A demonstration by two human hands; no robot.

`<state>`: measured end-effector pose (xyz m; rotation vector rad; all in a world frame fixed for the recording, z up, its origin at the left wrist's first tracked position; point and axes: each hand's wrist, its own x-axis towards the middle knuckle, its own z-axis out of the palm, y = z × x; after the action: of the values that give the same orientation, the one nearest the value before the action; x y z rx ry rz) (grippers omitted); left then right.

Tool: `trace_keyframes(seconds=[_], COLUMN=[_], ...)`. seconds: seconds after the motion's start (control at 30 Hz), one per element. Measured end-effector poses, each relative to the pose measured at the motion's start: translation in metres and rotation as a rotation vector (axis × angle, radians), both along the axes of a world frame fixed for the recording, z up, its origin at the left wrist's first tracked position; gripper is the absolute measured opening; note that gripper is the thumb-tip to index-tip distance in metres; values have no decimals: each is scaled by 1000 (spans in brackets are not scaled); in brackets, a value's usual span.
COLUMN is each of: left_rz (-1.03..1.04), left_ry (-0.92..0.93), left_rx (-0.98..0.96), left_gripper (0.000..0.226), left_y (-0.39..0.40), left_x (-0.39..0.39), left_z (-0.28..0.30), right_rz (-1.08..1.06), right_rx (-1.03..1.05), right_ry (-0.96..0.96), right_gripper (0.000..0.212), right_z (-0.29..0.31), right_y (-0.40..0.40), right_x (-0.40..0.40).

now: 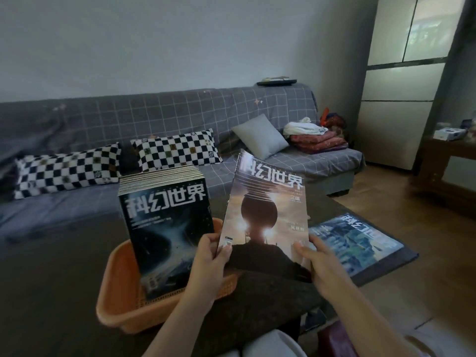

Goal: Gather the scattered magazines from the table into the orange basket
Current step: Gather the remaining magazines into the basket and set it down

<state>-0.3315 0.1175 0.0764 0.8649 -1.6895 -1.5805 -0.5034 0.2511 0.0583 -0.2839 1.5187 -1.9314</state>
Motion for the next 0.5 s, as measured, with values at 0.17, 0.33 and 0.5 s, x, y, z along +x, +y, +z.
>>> trace_keyframes(seconds=[0.17,0.33,0.5], left_rz=[-20,4,145], left_ry=[33,35,74], left_rx=[-3,97,-11], left_gripper=[32,51,38], left_y=[-24,-48,-70], left_x=[55,97,115], left_z=[13,20,13], right_rz=[145,258,315], right_rx=[-105,-130,-77], right_ry=[18,46,120], right_gripper=[27,31,27], right_z=[12,14,14], right_y=[-33,-69,-101], right_x=[33,55,72])
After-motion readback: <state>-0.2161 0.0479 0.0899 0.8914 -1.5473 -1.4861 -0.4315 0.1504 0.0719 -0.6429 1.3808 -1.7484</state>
